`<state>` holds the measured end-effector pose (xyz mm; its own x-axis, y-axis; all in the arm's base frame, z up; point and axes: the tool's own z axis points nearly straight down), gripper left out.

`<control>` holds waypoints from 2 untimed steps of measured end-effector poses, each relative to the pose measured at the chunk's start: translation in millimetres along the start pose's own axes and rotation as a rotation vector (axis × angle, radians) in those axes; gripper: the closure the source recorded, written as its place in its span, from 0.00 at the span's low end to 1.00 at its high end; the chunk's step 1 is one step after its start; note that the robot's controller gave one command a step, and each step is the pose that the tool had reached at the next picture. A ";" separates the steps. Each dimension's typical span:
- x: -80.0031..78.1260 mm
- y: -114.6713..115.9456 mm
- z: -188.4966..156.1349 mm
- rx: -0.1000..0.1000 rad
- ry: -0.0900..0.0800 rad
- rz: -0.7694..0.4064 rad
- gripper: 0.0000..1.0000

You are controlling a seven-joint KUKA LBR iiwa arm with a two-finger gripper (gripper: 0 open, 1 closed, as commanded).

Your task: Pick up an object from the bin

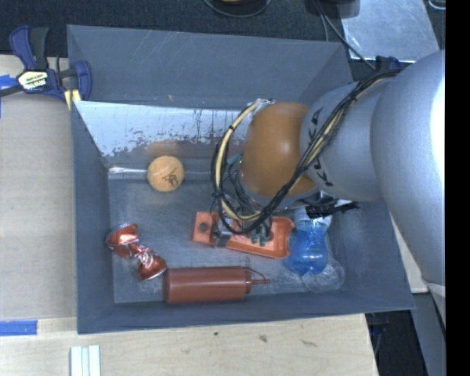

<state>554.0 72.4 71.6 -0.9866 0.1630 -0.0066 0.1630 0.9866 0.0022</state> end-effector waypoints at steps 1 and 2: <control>5.4 6.5 -117.8 -0.001 -0.002 -0.046 1.00; 5.4 6.5 -117.8 -0.001 -0.002 -0.046 1.00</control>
Offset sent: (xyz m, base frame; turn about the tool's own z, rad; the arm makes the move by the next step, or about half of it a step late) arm 0.0000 0.0000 0.0000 0.0000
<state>548.9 79.6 189.4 -0.9930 0.1177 -0.0091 0.1177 0.9930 0.0024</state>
